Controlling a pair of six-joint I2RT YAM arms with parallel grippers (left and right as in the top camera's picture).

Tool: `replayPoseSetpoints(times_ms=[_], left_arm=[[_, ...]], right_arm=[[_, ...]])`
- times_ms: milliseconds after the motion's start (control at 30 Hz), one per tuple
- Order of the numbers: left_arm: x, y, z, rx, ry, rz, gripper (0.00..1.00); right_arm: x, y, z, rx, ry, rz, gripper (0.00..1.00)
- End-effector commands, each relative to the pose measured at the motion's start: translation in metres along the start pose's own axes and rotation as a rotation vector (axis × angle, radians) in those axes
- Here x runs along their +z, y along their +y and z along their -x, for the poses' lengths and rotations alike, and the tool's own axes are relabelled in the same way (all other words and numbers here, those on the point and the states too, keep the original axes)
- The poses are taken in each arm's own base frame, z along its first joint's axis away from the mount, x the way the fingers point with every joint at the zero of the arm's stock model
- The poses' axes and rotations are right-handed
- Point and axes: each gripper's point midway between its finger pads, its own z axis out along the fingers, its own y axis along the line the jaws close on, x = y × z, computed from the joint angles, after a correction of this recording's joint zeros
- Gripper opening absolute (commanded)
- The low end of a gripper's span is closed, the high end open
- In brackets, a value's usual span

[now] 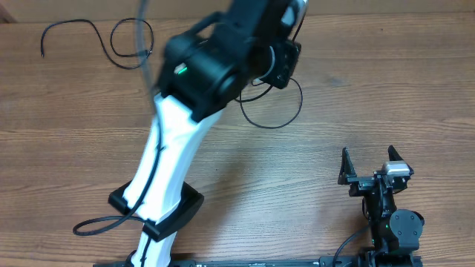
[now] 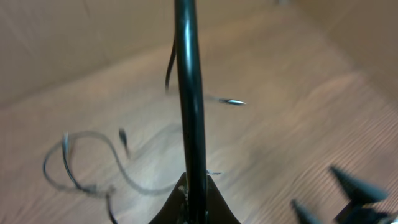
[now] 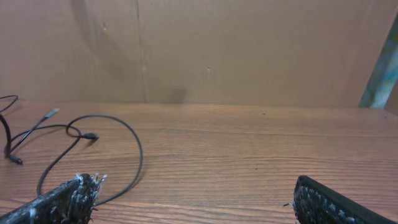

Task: Untangle cables
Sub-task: 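Grasp a strand and lift it up toward the back with the left gripper, then lower the left gripper back onto the bundle at the right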

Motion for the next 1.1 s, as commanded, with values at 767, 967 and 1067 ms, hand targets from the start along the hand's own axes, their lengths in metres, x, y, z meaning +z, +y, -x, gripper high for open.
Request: replayPoseSetpoints(times_ms=[767,967,1067], left_arm=[[-0.096,0.077,0.012,-0.252,-0.189,0.309,0.04],[-0.04,0.09,-0.017,-0.295,-0.004,0.383,0.04],[-0.009,0.096,-0.039,-0.286,0.118,0.421,0.04]], right_arm=[[0.0,0.001,-0.002,0.003,-0.003,0.003,1.0],[0.0,0.001,-0.002,0.003,-0.003,0.003,1.0],[0.0,0.001,-0.002,0.003,-0.002,0.003,1.0]])
